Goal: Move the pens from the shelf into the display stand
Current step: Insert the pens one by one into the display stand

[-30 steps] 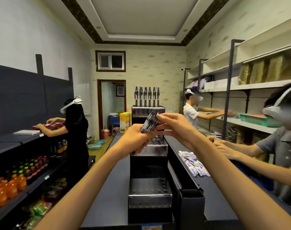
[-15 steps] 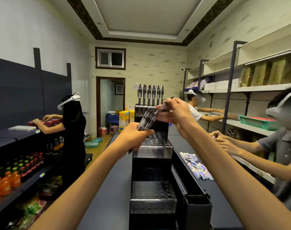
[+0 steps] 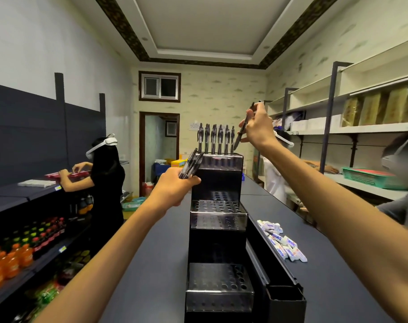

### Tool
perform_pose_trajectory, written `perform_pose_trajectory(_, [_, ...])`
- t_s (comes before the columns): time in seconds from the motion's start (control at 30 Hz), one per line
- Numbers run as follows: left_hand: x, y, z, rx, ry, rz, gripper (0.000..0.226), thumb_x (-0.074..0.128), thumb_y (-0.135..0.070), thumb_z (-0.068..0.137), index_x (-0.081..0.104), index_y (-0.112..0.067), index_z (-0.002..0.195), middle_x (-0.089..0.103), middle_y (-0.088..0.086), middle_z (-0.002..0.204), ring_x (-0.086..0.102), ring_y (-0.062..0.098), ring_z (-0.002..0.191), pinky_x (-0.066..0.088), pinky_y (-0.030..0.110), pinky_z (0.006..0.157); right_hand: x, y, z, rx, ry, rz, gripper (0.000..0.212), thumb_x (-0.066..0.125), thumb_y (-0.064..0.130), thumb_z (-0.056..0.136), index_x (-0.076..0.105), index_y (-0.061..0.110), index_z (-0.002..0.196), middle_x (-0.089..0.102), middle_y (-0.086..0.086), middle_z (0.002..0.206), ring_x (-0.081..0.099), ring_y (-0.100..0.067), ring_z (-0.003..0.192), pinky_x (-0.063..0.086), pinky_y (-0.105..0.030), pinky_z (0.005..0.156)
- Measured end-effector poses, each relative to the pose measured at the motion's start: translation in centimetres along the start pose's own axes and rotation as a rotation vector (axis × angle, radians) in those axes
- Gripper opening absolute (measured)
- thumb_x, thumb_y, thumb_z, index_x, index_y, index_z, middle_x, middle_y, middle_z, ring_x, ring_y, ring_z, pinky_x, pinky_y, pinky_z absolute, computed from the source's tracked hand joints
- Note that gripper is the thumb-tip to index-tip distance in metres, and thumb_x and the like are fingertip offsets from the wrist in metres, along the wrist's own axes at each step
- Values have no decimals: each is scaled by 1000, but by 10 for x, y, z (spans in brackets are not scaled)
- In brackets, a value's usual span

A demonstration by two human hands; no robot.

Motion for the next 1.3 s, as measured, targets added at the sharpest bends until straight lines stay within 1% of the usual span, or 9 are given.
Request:
perform_pose_trajectory(0.07, [-3,-1,1,20,-30,38,23,69,-27,92,53,-23,76,45,-8,47,38,9,40,34,24,38,4,-2,4,-5,18,-53,14,38,12,109,42,8,122,62,-19,111,68,-31,92,55,-23,45])
perform_pose_trajectory(0.2, [-8,-1,2,48,-63,88,31,68,-27,90,47,-22,67,40,-13,39,33,4,33,31,19,36,11,-9,6,27,71,-135,17,39,11,109,45,6,123,62,-20,115,67,-32,103,62,-50,78])
perform_pose_trajectory(0.37, [-13,2,2,60,-79,100,28,68,-27,90,50,-20,69,42,-13,39,34,4,33,31,17,36,23,-16,8,65,120,-203,19,47,15,107,53,3,119,63,-15,107,69,-34,98,62,-49,78])
perform_pose_trajectory(0.67, [-16,8,2,56,-73,100,27,68,-28,91,53,-20,70,42,-12,42,33,6,39,31,20,37,31,-37,3,89,250,-453,26,68,25,97,77,1,102,75,-17,101,70,-30,99,55,-46,96])
perform_pose_trajectory(0.8, [-11,8,5,42,-60,92,26,67,-27,93,52,-20,73,41,-14,38,34,5,32,30,17,36,27,-38,-7,73,258,-496,24,74,21,92,77,1,105,75,-18,105,69,-30,100,55,-43,94])
perform_pose_trajectory(0.9, [-8,7,7,30,-55,85,26,67,-27,93,52,-22,73,43,-13,38,34,5,33,31,18,37,24,-33,-18,-20,120,-554,25,69,16,91,67,0,112,71,-17,105,64,-32,100,52,-41,90])
perform_pose_trajectory(1.03, [-6,5,11,34,-52,31,23,67,-25,92,52,-23,74,44,-11,44,35,6,37,34,20,38,22,-16,-39,-138,55,-332,17,68,10,91,70,7,108,72,-7,97,66,-20,90,54,-33,83])
perform_pose_trajectory(1.17, [-2,6,14,35,-53,20,19,68,-21,91,56,-21,77,47,-6,51,38,9,41,35,23,40,34,2,-69,17,349,112,6,73,10,90,76,11,96,74,-3,83,67,-9,72,50,-18,63])
perform_pose_trajectory(1.3, [3,9,18,17,-47,46,19,70,-22,91,55,-20,79,49,-1,56,41,11,42,37,24,41,44,9,-88,72,567,267,8,76,17,90,76,12,96,78,-7,87,71,-12,76,58,-23,69])
Point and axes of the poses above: each hand's wrist, its own z-axis towards the middle knuckle, its own x-axis out of the palm, y = z × x, the point moved 2 cm from there along z, towards the middle knuckle
